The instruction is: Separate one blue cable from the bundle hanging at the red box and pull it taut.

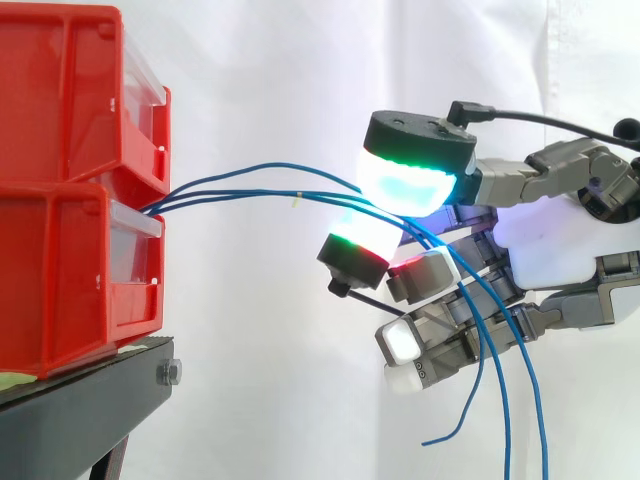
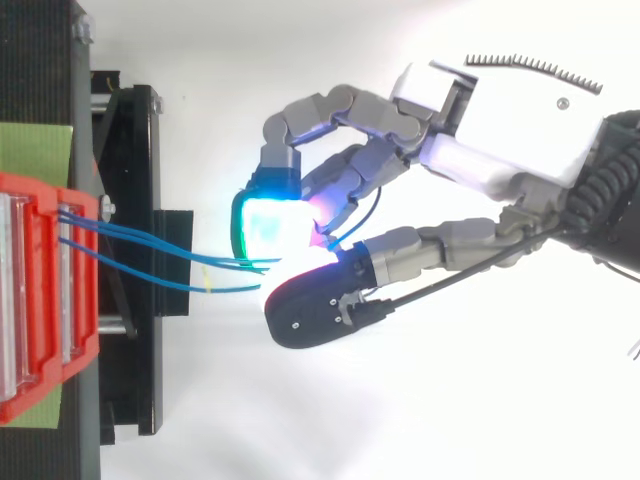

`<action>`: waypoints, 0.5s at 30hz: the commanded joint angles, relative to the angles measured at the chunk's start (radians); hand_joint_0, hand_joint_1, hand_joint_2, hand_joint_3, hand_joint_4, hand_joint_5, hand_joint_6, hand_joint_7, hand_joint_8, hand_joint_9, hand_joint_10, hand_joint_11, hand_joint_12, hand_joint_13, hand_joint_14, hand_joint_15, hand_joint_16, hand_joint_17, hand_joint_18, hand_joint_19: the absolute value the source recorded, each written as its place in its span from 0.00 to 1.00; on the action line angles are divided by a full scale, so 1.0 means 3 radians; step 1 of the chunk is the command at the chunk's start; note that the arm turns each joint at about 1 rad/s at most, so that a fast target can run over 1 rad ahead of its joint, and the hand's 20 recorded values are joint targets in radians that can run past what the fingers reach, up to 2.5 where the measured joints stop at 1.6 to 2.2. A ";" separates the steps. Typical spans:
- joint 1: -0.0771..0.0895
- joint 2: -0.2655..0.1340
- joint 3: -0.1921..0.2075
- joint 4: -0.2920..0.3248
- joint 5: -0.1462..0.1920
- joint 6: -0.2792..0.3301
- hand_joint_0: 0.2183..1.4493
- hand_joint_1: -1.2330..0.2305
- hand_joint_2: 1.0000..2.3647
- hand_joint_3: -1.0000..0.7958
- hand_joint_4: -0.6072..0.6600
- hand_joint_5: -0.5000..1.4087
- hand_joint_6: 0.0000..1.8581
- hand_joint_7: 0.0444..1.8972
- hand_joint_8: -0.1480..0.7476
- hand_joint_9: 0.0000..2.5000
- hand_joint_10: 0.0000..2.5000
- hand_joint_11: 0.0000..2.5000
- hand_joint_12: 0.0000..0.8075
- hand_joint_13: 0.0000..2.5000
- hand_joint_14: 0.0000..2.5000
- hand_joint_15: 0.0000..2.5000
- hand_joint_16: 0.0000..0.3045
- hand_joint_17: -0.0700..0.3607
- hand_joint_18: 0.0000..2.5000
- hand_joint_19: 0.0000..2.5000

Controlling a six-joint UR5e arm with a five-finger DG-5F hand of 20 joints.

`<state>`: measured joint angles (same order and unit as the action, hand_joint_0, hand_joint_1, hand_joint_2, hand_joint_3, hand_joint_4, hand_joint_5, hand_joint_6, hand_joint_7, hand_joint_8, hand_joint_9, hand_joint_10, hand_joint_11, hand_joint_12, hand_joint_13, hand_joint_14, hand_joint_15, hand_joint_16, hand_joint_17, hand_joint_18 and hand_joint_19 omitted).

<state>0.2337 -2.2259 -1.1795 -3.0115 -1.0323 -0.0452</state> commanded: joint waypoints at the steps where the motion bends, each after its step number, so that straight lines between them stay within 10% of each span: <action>1: -0.0002 0.0000 0.0000 -0.0004 0.0000 -0.0003 0.31 0.42 0.01 0.40 0.55 0.16 0.47 0.67 0.44 0.47 0.00 0.54 0.43 0.33 0.01 0.29 0.15 0.40 0.24 0.22; 15: -0.0002 0.0000 0.0000 0.0001 0.0000 -0.0003 0.30 0.51 0.01 0.43 0.56 0.16 0.47 0.67 0.47 0.48 0.00 0.54 0.47 0.33 0.01 0.28 0.17 0.43 0.24 0.22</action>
<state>0.2334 -2.2258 -1.1795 -3.0115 -1.0324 -0.0454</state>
